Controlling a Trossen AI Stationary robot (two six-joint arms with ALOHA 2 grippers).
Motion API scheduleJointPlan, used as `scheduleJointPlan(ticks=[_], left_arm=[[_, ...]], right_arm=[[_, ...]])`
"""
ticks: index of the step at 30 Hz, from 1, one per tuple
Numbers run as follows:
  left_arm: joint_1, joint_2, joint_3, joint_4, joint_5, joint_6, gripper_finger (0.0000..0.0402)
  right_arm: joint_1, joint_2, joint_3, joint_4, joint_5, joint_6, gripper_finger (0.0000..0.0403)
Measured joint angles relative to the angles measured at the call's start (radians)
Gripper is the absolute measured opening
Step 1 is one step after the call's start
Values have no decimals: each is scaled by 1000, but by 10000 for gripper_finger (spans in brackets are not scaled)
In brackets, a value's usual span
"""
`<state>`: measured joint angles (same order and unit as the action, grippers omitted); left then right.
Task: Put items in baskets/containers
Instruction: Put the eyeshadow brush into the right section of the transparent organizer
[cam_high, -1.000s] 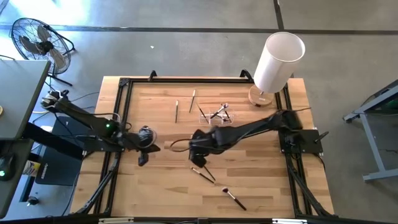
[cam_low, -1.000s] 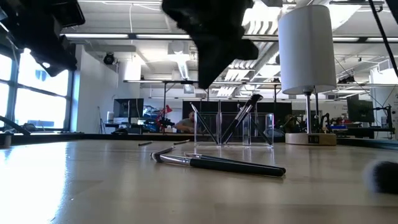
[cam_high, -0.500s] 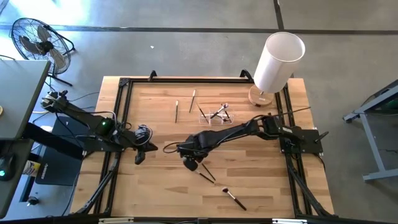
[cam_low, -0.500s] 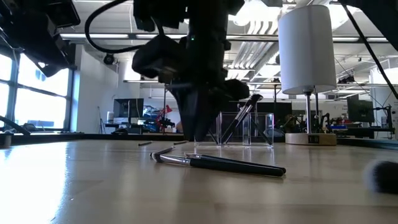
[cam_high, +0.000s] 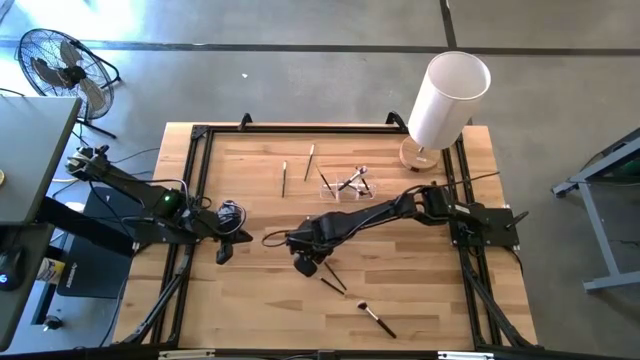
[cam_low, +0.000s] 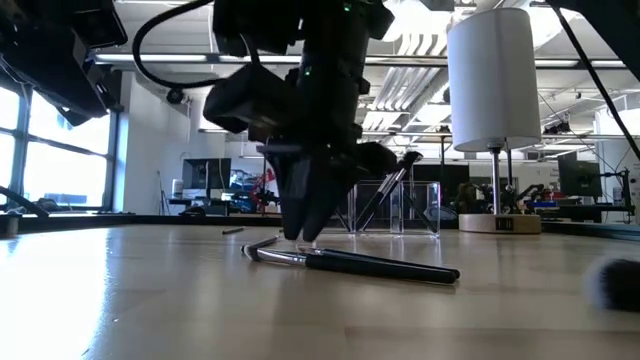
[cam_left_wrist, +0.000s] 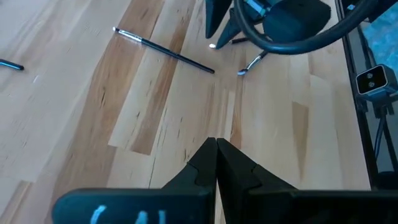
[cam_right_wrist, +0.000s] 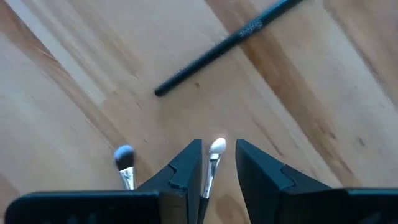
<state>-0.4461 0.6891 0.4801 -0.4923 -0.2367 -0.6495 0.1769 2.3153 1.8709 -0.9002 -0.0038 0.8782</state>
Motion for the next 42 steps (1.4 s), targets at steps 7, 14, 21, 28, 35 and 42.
scheduleJointPlan(ticks=[7, 14, 21, 28, 35, 42], left_arm=[[0, 0, 0, -7, 1, -1, 0], [0, 0, 0, -5, 13, -6, 0], [0, 0, 0, -5, 19, -10, 0], [0, 0, 0, -4, 18, -6, 0], [0, 0, 1, 0, 5, -3, 0], [1, 0, 2, 49, -39, -2, 0]], right_arm=[[13, 37, 0, 7, 24, 0, 91], [22, 51, -2, 12, 95, 35, 33], [31, 28, -4, 15, 144, -18, 4], [61, -77, -5, 0, 285, -43, 1], [115, -181, -6, -180, 445, 4, 1], [150, -284, -34, -442, 545, 67, 0]])
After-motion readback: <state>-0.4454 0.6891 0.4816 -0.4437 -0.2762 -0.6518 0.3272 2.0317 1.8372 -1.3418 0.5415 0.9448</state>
